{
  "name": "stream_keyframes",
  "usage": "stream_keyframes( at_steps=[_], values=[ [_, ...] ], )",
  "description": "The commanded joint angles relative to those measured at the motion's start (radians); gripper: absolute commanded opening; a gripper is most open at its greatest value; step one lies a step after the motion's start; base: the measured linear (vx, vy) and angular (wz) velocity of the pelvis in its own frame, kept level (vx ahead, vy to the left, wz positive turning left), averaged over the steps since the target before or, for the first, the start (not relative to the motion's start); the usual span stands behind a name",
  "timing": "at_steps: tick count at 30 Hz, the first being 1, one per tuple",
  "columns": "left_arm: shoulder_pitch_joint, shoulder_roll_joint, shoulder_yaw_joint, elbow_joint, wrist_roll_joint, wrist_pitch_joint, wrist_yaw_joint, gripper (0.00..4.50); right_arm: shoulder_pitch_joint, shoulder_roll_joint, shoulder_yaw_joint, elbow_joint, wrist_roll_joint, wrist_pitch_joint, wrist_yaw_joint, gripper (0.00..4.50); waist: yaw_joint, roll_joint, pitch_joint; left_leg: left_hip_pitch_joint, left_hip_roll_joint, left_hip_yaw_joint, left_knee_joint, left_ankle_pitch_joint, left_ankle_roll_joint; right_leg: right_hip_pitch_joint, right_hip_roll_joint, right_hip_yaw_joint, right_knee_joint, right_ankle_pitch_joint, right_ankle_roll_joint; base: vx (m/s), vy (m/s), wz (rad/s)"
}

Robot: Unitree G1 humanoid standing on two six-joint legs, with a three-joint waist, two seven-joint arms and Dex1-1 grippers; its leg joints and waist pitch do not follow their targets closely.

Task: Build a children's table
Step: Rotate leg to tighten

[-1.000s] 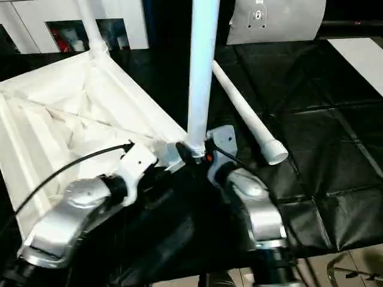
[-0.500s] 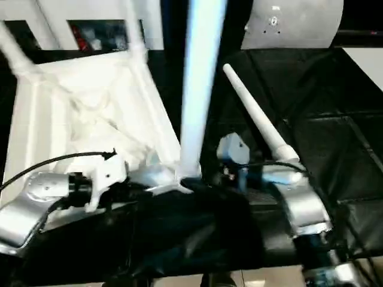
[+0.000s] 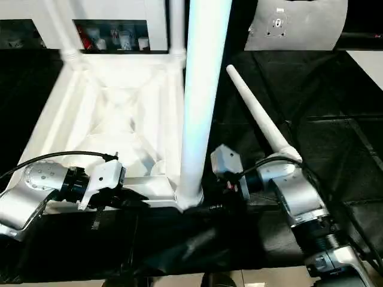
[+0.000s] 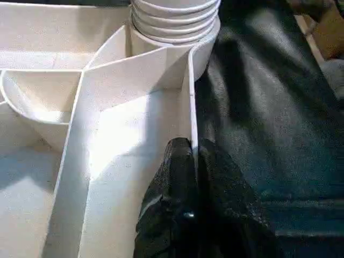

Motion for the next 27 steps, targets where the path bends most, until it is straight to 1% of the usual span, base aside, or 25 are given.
stream_keyframes(
  at_steps=[1, 2, 3, 4, 5, 7, 8, 9, 12, 15, 16, 18, 20, 22, 23, 25, 26, 27],
  values=[
    [-0.015, -0.009, -0.041, -0.002, -0.013, -0.038, -0.062, 0.00, -0.017, -0.003, 0.014, 0.009, 0.001, -0.018, 0.033, 4.07, -0.008, -0.007, -0.066, 0.034, 0.063, -0.025, -0.061, -0.109, 0.115, 0.038, -0.083, 0.048, -0.060, -0.033, -0.279, 0.000, 0.000, 0.00],
    [-0.018, -0.010, -0.043, 0.006, -0.010, -0.044, -0.064, 0.00, -0.017, -0.002, 0.017, 0.011, 0.000, -0.019, 0.036, 4.04, -0.008, -0.008, -0.065, 0.033, 0.064, -0.025, -0.062, -0.115, 0.113, 0.038, -0.083, 0.048, -0.060, -0.040, -0.277, 0.000, 0.000, 0.00],
    [-0.024, -0.011, -0.045, 0.021, -0.005, -0.055, -0.069, 0.00, -0.020, 0.003, 0.023, 0.017, -0.001, -0.025, 0.041, 4.04, -0.007, -0.006, -0.065, 0.034, 0.065, -0.025, -0.062, -0.115, 0.112, 0.037, -0.085, 0.048, -0.060, -0.042, -0.277, 0.000, 0.000, 0.00],
    [-0.029, -0.011, -0.047, 0.031, -0.003, -0.064, -0.072, 0.00, -0.023, 0.009, 0.025, 0.021, -0.001, -0.029, 0.040, 3.82, -0.008, -0.005, -0.065, 0.034, 0.064, -0.025, -0.062, -0.115, 0.112, 0.037, -0.084, 0.048, -0.060, -0.041, -0.279, 0.000, 0.000, 0.00],
    [-0.029, -0.011, -0.047, 0.031, -0.003, -0.064, -0.072, 0.00, -0.023, 0.009, 0.025, 0.021, -0.001, -0.029, 0.040, 3.70, -0.008, -0.006, -0.065, 0.035, 0.064, -0.024, -0.062, -0.120, 0.110, 0.036, -0.084, 0.049, -0.060, -0.046, -0.280, 0.000, 0.000, 0.00],
    [-0.032, -0.012, -0.048, 0.038, -0.002, -0.070, -0.073, 0.00, -0.027, 0.014, 0.026, 0.025, 0.000, -0.030, 0.040, 3.65, -0.008, -0.006, -0.063, 0.034, 0.065, -0.025, -0.063, -0.132, 0.104, 0.035, -0.085, 0.049, -0.062, -0.066, -0.279, 0.000, 0.000, 0.00],
    [-0.038, -0.012, -0.050, 0.050, -0.001, -0.081, -0.077, 0.00, -0.034, 0.020, 0.027, 0.035, 0.002, -0.036, 0.041, 3.52, -0.008, -0.006, -0.063, 0.034, 0.065, -0.025, -0.064, -0.140, 0.098, 0.036, -0.086, 0.049, -0.063, -0.079, -0.279, 0.000, 0.000, 0.00],
    [-0.040, -0.012, -0.051, 0.054, 0.000, -0.085, -0.079, 0.00, -0.037, 0.022, 0.027, 0.039, 0.003, -0.037, 0.042, 3.27, -0.007, -0.006, -0.063, 0.035, 0.066, -0.026, -0.065, -0.142, 0.094, 0.036, -0.086, 0.049, -0.063, -0.083, -0.276, 0.000, 0.000, 0.00],
    [-0.044, -0.013, -0.051, 0.063, 0.001, -0.095, -0.082, 0.00, -0.041, 0.024, 0.028, 0.046, 0.003, -0.041, 0.046, 3.16, -0.008, -0.005, -0.063, 0.035, 0.066, -0.025, -0.065, -0.143, 0.092, 0.035, -0.086, 0.050, -0.063, -0.076, -0.278, 0.000, 0.000, 0.00],
    [-0.045, -0.013, -0.051, 0.067, 0.002, -0.099, -0.083, 0.00, -0.039, 0.023, 0.030, 0.048, 0.005, -0.044, 0.051, 2.83, -0.007, -0.005, -0.064, 0.035, 0.067, -0.025, -0.066, -0.136, 0.093, 0.036, -0.085, 0.049, -0.061, -0.066, -0.279, 0.000, 0.000, 0.00],
    [-0.045, -0.013, -0.051, 0.067, 0.002, -0.099, -0.083, 0.00, -0.039, 0.023, 0.030, 0.048, 0.005, -0.044, 0.051, 2.83, -0.007, -0.005, -0.064, 0.035, 0.067, -0.026, -0.066, -0.137, 0.094, 0.035, -0.085, 0.049, -0.061, -0.066, -0.279, 0.000, 0.000, 0.00],
    [-0.045, -0.013, -0.052, 0.071, 0.001, -0.104, -0.084, 0.00, -0.036, 0.022, 0.031, 0.047, 0.006, -0.045, 0.055, 2.68, -0.007, -0.006, -0.062, 0.035, 0.067, -0.025, -0.066, -0.145, 0.093, 0.034, -0.086, 0.050, -0.063, -0.076, -0.278, 0.000, 0.000, 0.00],
    [-0.037, -0.015, -0.045, 0.068, -0.006, -0.096, -0.074, 0.00, -0.021, 0.020, 0.032, 0.036, 0.010, -0.042, 0.054, 2.63, -0.006, -0.003, -0.061, 0.035, 0.067, -0.025, -0.067, -0.149, 0.089, 0.035, -0.087, 0.051, -0.064, -0.087, -0.276, 0.000, 0.000, 0.00],
    [-0.017, -0.027, -0.020, 0.041, -0.027, -0.055, -0.035, 0.00, 0.003, 0.026, 0.021, 0.012, 0.021, -0.007, 0.022, 2.62, -0.006, -0.001, -0.061, 0.035, 0.067, -0.025, -0.067, -0.143, 0.089, 0.034, -0.085, 0.051, -0.063, -0.071, -0.278, 0.000, 0.000, 0.00],
    [-0.002, -0.043, 0.002, 0.012, -0.043, -0.014, 0.009, 0.00, 0.023, 0.036, 0.008, -0.011, 0.034, 0.037, -0.018, 2.61, -0.006, -0.001, -0.061, 0.035, 0.069, -0.026, -0.068, -0.143, 0.090, 0.034, -0.086, 0.051, -0.063, -0.065, -0.281, 0.000, 0.000, 0.00],
    [0.012, -0.062, 0.022, -0.021, -0.050, 0.027, 0.064, 0.00, 0.046, 0.057, -0.006, -0.031, 0.040, 0.079, -0.077, 2.61, -0.007, -0.004, -0.059, 0.033, 0.069, -0.027, -0.071, -0.144, 0.091, 0.037, -0.086, 0.051, -0.064, -0.066, -0.281, 0.000, 0.000, 0.00],
    [0.022, -0.079, 0.037, -0.047, -0.054, 0.060, 0.109, 0.00, 0.063, 0.079, -0.018, -0.043, 0.047, 0.101, -0.125, 2.61, -0.011, -0.003, -0.058, 0.032, 0.070, -0.027, -0.073, -0.156, 0.086, 0.035, -0.087, 0.051, -0.065, -0.089, -0.279, 0.000, 0.000, 0.00],
    [0.027, -0.089, 0.045, -0.060, -0.055, 0.077, 0.134, 0.00, 0.073, 0.093, -0.025, -0.050, 0.050, 0.111, -0.150, 2.60, -0.013, -0.005, -0.055, 0.032, 0.069, -0.028, -0.074, -0.178, 0.076, 0.034, -0.090, 0.052, -0.071, -0.130, -0.273, 0.000, 0.000, 0.00]
  ],
)
